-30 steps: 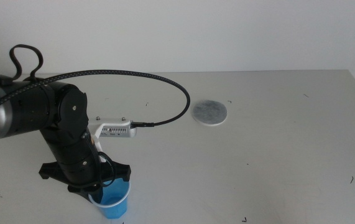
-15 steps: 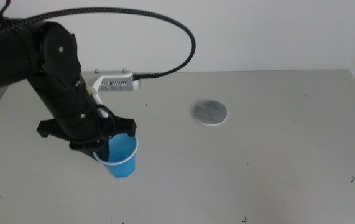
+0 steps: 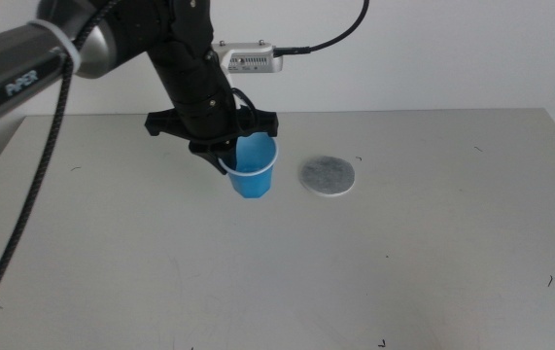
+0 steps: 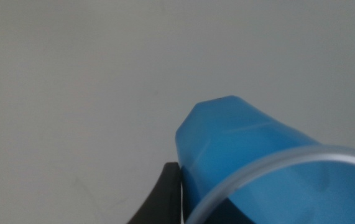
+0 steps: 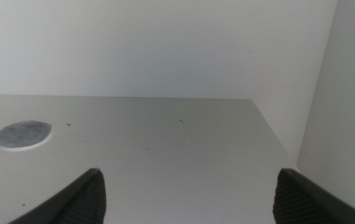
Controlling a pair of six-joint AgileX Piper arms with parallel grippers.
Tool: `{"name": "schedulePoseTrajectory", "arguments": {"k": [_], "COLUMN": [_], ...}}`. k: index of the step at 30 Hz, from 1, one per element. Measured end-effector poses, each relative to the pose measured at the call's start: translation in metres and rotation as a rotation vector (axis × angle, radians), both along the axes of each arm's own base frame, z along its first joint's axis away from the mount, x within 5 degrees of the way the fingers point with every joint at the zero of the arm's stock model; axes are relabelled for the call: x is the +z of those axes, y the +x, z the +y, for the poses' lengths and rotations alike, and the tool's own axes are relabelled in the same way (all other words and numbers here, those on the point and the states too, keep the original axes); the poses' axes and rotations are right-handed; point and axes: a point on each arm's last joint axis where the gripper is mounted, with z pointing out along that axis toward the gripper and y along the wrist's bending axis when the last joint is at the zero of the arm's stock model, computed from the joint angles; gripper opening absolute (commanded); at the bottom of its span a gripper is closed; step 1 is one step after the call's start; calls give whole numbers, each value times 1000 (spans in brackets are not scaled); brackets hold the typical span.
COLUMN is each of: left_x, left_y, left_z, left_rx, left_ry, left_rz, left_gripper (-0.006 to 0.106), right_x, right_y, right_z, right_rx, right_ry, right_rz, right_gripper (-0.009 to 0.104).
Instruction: Place an empty cup on a cup mat.
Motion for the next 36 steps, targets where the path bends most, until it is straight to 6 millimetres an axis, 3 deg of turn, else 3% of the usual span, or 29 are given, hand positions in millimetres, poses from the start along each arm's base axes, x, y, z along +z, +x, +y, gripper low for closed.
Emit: {"name": "schedulePoseTrajectory", "arguments": {"k": [11, 16, 23, 33, 36], "left_x": [-42, -54, -62, -92, -94], "left_y": [61, 78, 93, 99, 100], "left_z": [-63, -87, -96, -99, -98], "left_rx": [-40, -54, -46, -43, -40], "left_ry": [-96, -140, -172, -143, -137], "left_rz": [-30, -81, -143, -107, -112], "left_gripper": [0, 0, 0, 0, 8], "right_x": [0, 0, 0, 0, 0], "right_y": [0, 0, 0, 0, 0], "right_z": [0, 0, 0, 0, 0], "right_rx": [0, 0, 0, 0, 0], "right_ry": [0, 0, 0, 0, 0], "right_rz": [0, 0, 0, 0, 0], "right_gripper": [94, 94, 94, 94, 94]}}
